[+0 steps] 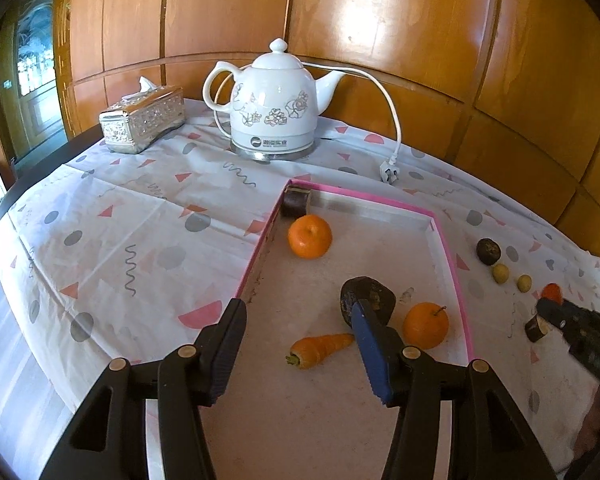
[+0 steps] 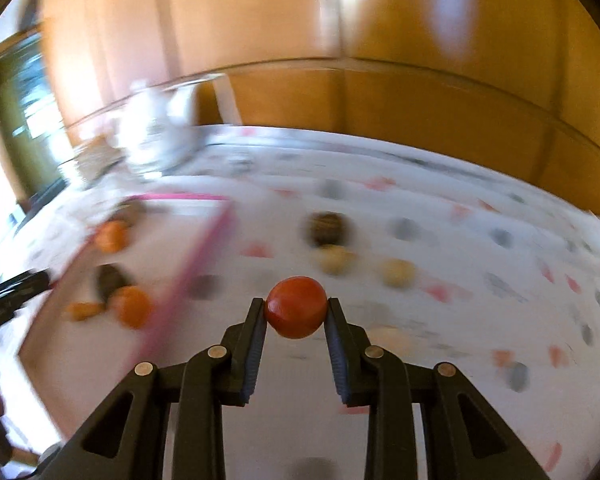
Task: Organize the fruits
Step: 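Carry the mandarin into the pink tray and open the left tool while the right carries the tomato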
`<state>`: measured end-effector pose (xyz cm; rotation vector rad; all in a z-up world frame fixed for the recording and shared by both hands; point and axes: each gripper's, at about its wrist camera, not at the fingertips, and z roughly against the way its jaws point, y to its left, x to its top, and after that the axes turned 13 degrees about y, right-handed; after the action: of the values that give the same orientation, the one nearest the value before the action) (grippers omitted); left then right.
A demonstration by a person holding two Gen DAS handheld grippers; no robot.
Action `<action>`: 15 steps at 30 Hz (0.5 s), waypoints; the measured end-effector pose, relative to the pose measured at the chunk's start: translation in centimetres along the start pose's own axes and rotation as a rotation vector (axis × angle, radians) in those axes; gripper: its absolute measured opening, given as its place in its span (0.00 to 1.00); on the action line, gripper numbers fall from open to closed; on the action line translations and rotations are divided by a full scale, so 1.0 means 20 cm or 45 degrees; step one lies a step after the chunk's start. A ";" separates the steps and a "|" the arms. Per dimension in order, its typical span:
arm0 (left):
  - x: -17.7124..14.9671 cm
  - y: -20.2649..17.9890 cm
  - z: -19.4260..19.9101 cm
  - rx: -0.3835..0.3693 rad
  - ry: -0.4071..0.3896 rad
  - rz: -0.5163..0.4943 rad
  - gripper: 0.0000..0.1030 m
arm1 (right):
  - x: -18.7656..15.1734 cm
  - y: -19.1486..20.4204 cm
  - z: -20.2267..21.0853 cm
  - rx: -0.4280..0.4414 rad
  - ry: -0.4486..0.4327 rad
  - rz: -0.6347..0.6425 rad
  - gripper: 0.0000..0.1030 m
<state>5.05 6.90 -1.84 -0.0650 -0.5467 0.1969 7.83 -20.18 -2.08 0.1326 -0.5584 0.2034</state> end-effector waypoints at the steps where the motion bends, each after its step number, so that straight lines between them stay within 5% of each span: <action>1: 0.00 0.01 0.00 0.002 0.000 0.005 0.55 | 0.01 0.05 0.00 0.030 0.003 0.031 0.29; 9: -0.01 0.09 0.00 0.018 0.011 0.061 0.55 | 0.03 0.47 -0.11 0.275 0.096 0.214 0.29; 15: 0.00 0.11 0.01 0.013 0.007 0.071 0.57 | 0.01 0.66 -0.17 0.314 0.159 0.312 0.32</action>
<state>4.53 8.98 -1.95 -0.0705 -0.5388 0.2536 6.64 -6.81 -3.89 0.2888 -0.4225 0.5162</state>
